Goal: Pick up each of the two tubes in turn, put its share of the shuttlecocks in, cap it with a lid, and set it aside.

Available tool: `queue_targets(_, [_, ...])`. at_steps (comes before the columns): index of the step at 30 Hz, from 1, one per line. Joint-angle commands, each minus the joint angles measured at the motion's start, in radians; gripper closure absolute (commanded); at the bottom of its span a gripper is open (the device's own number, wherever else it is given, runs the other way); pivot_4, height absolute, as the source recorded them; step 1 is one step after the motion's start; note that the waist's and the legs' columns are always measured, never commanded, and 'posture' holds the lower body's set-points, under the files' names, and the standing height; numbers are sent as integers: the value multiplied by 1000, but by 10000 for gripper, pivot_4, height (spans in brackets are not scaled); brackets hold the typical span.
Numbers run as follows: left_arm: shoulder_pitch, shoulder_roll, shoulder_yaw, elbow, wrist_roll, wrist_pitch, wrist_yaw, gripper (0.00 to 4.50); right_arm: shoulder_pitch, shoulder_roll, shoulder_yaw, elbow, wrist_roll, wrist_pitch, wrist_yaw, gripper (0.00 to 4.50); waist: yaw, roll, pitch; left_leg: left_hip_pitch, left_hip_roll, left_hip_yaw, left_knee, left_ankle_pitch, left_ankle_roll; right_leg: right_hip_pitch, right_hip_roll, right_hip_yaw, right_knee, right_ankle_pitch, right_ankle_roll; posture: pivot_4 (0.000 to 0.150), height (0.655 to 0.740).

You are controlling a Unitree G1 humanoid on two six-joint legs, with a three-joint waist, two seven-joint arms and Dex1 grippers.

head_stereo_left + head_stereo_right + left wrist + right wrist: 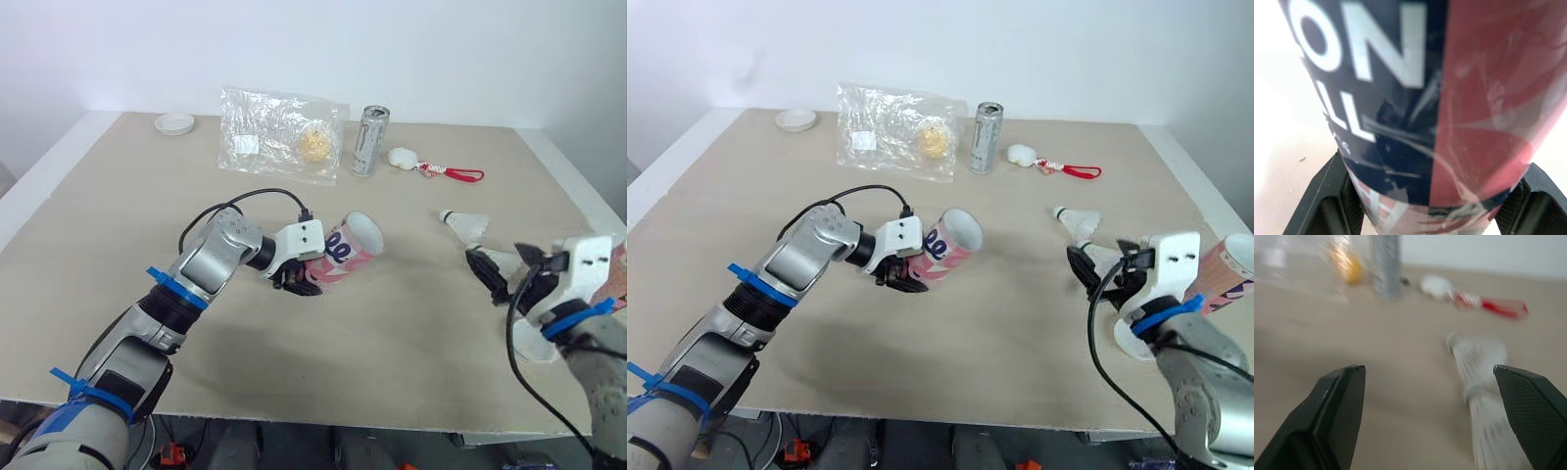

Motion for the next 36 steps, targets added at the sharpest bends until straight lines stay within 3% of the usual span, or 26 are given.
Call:
queue_targets(1, [1, -16, -21, 6, 3, -2, 1, 16198, 3, -8, -9, 1, -27, -26, -19, 325, 0, 0, 0, 0, 0, 0, 0, 0, 0, 0, 0, 0, 0, 0, 0, 1500, 7400])
queue_targets(26, [29, 3, -11, -52, 2, 35, 14, 16198, -250, -21, 80, 510, -88, -158, 58, 325, 0, 0, 0, 0, 0, 0, 0, 0, 0, 0, 0, 0, 0, 0, 1, 1500, 7400])
queue_targets(32, [33, 5, -12, -60, 0, 41, 19, 16198, -266, -13, 79, 545, -104, -186, 54, 22451, 0, 0, 0, 0, 0, 0, -1, 0, 0, 0, 0, 0, 0, -1, 1, 1500, 7400])
queue_targets(36, [30, 4, -14, -55, 1, 37, 19, 16198, -256, -9, 69, 531, -92, -182, 58, 41028, 0, 0, 0, 0, 0, 0, -1, 0, 0, 0, 0, 0, 0, -1, 1, 1500, 7400])
